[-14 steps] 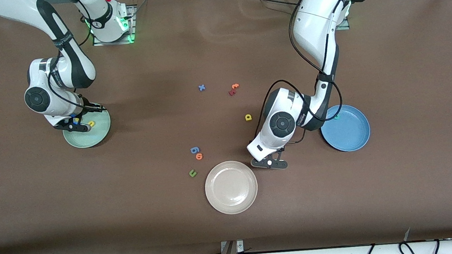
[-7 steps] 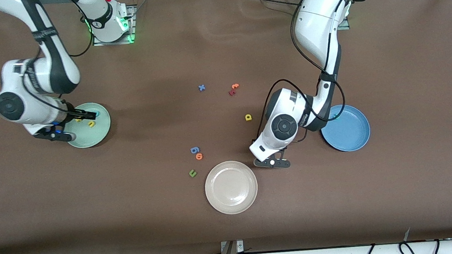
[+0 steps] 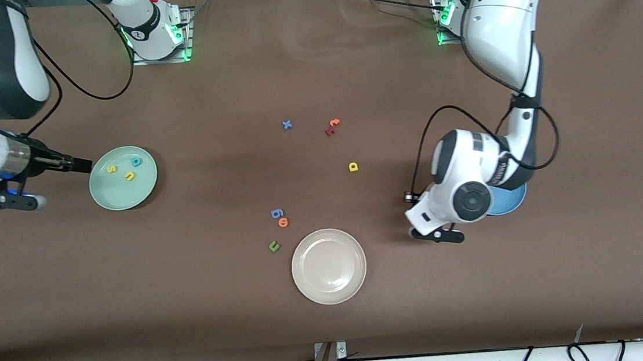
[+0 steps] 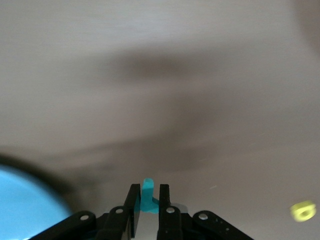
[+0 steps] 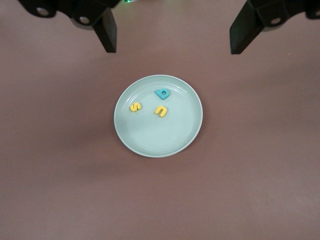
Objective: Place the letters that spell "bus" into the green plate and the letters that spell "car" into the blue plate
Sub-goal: 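Carry the l to the blue plate while the right gripper withdraws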
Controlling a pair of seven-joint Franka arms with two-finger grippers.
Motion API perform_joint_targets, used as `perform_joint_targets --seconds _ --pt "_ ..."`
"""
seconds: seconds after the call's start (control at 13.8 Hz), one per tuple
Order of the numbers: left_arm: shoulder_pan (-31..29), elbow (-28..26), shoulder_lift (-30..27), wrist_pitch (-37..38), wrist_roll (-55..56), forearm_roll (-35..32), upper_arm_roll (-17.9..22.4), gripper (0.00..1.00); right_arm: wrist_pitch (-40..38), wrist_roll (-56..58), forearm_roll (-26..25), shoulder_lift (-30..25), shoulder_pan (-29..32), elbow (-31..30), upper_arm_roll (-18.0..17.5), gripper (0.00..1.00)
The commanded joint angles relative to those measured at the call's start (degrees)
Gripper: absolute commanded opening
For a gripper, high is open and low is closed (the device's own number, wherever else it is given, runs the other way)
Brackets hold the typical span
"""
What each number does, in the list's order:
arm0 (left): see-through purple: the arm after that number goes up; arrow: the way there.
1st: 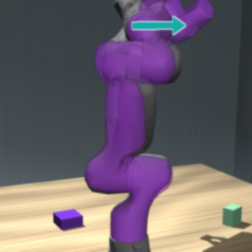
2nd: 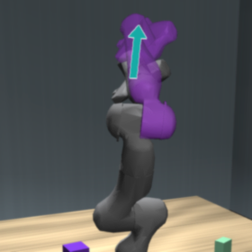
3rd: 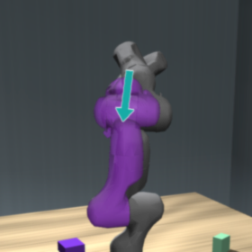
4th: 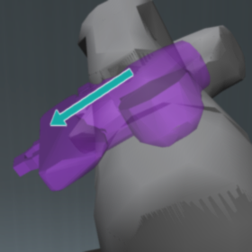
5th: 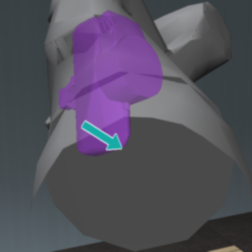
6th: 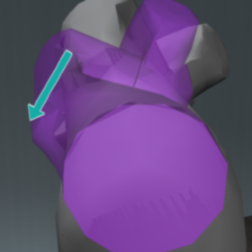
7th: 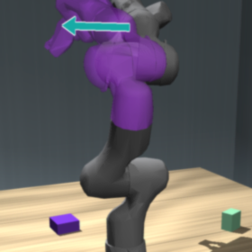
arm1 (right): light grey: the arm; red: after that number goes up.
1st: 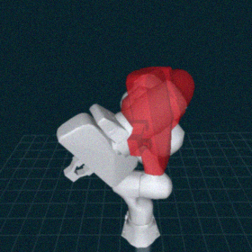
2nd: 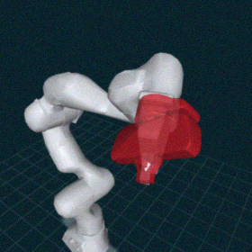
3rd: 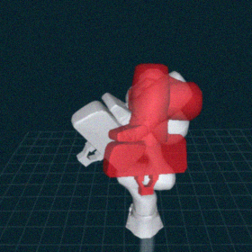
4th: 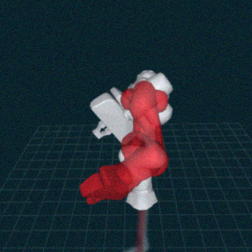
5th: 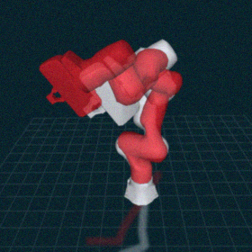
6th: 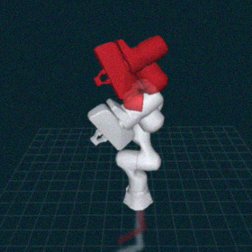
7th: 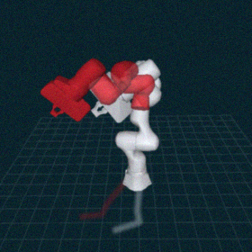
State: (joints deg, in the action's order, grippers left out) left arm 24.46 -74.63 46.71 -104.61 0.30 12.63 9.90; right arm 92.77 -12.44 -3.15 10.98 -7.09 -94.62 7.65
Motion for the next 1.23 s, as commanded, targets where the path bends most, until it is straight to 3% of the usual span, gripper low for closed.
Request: perform_joint_targets --seconds 0.0,0.14,0.29,0.58,0.8,1.16 --pt "-3.97 -7.62 -6.96 0.45 -8.7 -2.52 -0.5 0.01 -2.77 0.4 0.07 1.41 0.33 6.97 -0.09 1.0" --pt "-5.74 -11.13 -9.35 -0.07 -12.42 -2.78 -0.5 0.01 -4.69 0.58 3.74 1.32 0.41 9.53 0.17 1.0" --pt "-7.06 -13.94 -10.93 -1.3 -13.48 -4.27 -0.58 0.01 -4.97 0.75 4.11 1.23 0.41 11.47 0.09 1.0" --pt "-7.23 -30.27 -18.39 -14.64 -15.93 -4.8 -0.67 0.01 -5.84 -0.2 4.46 1.15 -0.11 11.12 -0.52 1.0" --pt "-8.11 -37.23 -22.27 -18.69 -18.4 -4.89 -0.67 0.01 -6.64 0.14 4.2 1.32 -0.11 11.21 -0.53 1.0" --pt "-8.2 -41.47 -23.51 -20.99 -19.46 -8.92 -0.67 0.01 -6.73 0.14 4.11 1.32 -0.29 11.3 -0.62 1.0"
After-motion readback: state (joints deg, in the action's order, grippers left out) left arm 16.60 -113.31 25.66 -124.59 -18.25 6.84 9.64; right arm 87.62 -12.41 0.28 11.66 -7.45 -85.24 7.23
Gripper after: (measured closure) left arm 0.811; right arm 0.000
